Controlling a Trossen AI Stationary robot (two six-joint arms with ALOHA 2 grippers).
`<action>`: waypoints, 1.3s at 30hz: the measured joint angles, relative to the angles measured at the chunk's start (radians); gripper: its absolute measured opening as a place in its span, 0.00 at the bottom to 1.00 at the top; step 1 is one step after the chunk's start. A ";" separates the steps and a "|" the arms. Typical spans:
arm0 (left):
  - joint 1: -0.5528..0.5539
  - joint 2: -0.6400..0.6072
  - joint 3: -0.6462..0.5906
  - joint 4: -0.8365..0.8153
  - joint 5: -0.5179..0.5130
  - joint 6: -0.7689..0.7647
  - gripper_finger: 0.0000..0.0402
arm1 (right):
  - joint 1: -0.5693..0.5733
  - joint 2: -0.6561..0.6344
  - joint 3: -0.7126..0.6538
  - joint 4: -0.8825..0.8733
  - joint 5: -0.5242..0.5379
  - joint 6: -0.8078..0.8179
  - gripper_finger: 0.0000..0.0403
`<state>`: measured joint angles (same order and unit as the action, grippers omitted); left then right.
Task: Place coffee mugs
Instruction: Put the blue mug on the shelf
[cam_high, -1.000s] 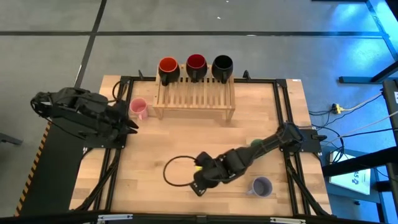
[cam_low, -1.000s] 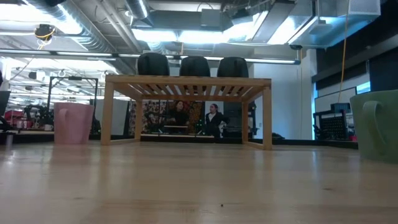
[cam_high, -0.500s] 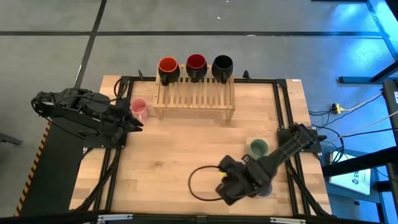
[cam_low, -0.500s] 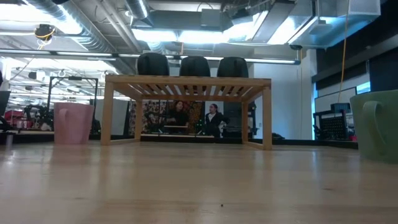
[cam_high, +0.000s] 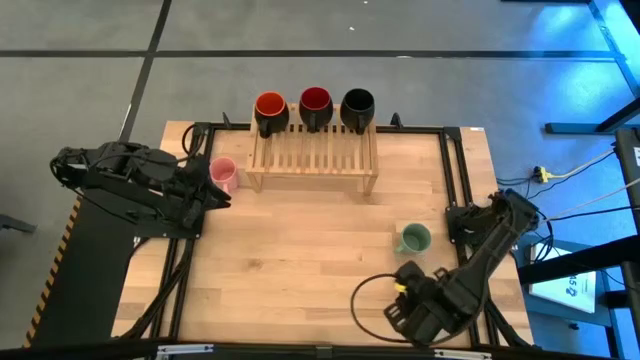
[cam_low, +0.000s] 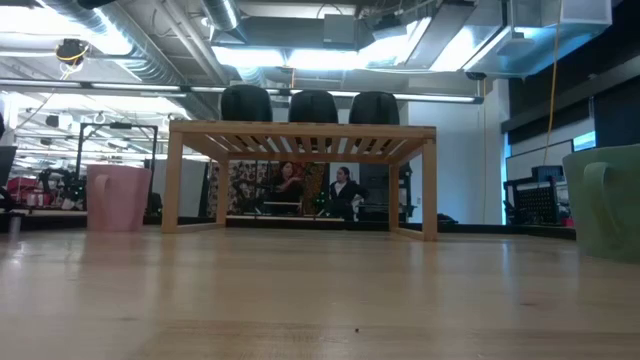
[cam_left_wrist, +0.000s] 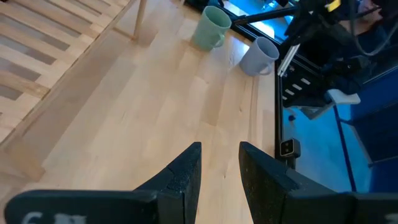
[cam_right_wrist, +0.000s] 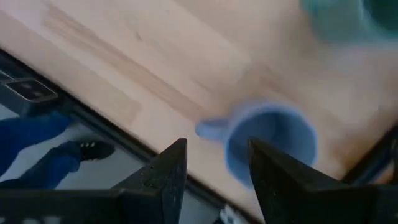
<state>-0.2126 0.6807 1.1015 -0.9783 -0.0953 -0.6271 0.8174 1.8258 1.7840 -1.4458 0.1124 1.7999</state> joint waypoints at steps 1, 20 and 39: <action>0.000 0.000 0.000 0.000 0.000 -0.002 0.25 | 0.006 -0.009 -0.028 0.019 -0.019 0.034 0.39; 0.000 0.000 0.000 0.000 0.000 0.000 0.25 | -0.042 -0.013 -0.320 0.267 -0.156 0.421 0.39; 0.000 0.000 0.000 0.000 -0.001 0.000 0.25 | -0.059 -0.013 -0.438 0.331 -0.139 0.361 0.04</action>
<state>-0.2127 0.6807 1.1015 -0.9783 -0.0959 -0.6271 0.7588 1.8130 1.3460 -1.1147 -0.0271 2.1611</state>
